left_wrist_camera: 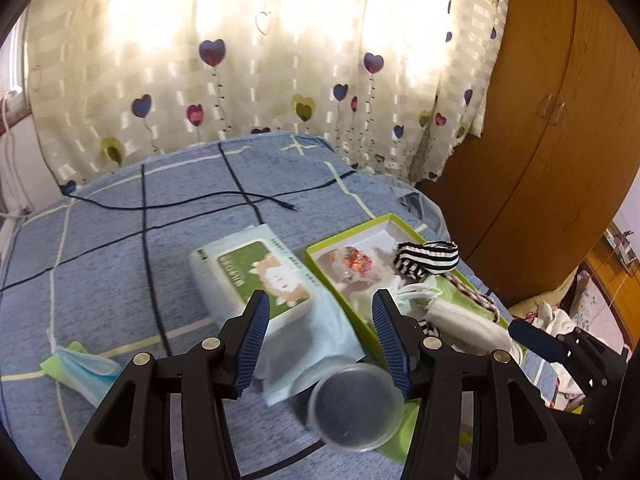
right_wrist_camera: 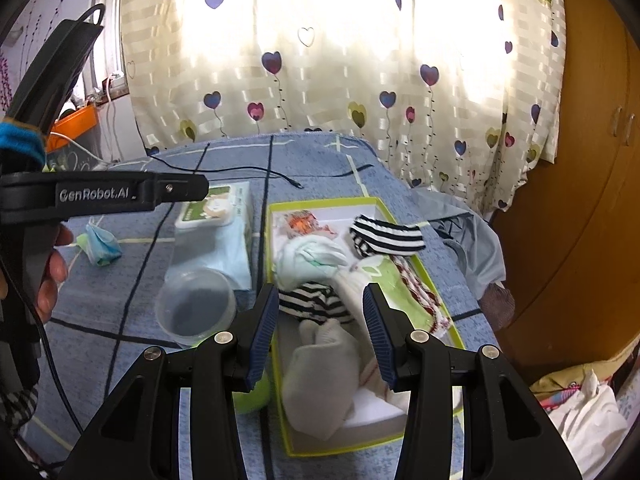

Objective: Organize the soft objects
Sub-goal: 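Withdraw both tools from the box toward the green cloth and blue mask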

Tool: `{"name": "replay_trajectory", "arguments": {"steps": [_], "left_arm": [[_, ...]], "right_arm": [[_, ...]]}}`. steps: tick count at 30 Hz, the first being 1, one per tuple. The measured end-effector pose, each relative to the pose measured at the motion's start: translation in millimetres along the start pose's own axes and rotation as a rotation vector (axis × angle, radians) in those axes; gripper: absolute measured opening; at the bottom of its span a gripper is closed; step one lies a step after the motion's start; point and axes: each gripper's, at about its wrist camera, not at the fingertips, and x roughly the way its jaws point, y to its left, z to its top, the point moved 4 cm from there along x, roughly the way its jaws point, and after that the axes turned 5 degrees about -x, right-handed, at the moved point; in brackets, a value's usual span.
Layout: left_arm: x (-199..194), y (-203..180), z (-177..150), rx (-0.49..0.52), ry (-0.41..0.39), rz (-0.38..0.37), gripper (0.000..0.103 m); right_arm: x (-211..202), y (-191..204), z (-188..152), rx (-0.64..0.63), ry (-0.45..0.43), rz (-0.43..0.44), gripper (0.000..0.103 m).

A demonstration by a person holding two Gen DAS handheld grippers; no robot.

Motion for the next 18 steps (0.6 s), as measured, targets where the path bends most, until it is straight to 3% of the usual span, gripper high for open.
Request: {"name": "replay_trajectory", "arguments": {"steps": [8, 18], "left_arm": [[-18.7, 24.4, -14.8, -0.044, -0.026, 0.013, 0.053], [-51.0, 73.6, -29.4, -0.088, -0.080, 0.115, 0.053]], "right_arm": [[2.6, 23.5, 11.7, -0.024, -0.021, 0.040, 0.045], [17.5, 71.5, 27.7, -0.071, -0.029, 0.149, 0.045]]}}
